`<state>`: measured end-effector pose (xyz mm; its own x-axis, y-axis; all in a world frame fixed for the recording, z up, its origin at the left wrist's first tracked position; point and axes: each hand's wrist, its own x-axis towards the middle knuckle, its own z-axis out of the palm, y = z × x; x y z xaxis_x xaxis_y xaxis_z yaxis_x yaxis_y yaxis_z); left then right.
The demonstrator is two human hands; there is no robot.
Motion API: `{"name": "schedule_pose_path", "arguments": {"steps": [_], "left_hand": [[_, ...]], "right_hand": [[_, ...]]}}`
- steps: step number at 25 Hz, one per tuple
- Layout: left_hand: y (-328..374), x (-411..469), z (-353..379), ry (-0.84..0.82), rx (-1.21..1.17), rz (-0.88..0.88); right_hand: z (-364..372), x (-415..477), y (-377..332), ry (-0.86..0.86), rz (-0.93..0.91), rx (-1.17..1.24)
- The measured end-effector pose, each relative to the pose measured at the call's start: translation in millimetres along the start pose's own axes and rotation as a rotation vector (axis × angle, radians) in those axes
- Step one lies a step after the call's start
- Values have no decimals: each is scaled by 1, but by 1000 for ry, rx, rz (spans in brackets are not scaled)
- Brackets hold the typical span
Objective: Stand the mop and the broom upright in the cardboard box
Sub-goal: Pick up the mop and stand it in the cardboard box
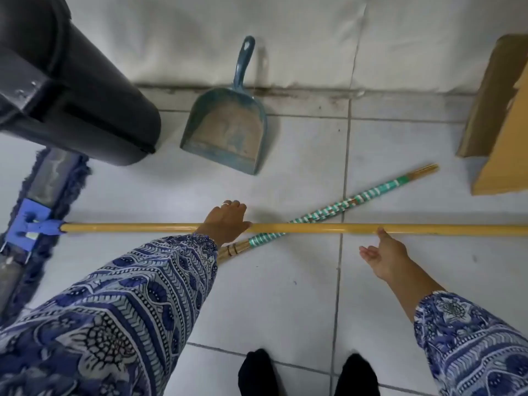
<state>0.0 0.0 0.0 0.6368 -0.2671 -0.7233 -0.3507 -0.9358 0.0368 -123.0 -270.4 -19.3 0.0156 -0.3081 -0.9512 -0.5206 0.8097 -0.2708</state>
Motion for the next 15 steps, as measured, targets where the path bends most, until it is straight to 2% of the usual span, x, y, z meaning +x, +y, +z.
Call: {"name": "schedule_pose_path", "arguments": {"steps": [3, 5, 7, 11, 15], "left_hand": [[-3, 19, 31, -161, -68, -20], [-7, 27, 39, -184, -96, -6], [-11, 28, 39, -184, -146, 9], [-17, 9, 16, -185, -228, 12], [-17, -32, -37, -189, -329, 29]], "right_hand": [[4, 23, 10, -83, 21, 124], [9, 27, 12, -140, -7, 146], [12, 26, 9, -128, -21, 166], [16, -4, -7, -163, -20, 189], [19, -80, -42, -219, -118, 213]]}}
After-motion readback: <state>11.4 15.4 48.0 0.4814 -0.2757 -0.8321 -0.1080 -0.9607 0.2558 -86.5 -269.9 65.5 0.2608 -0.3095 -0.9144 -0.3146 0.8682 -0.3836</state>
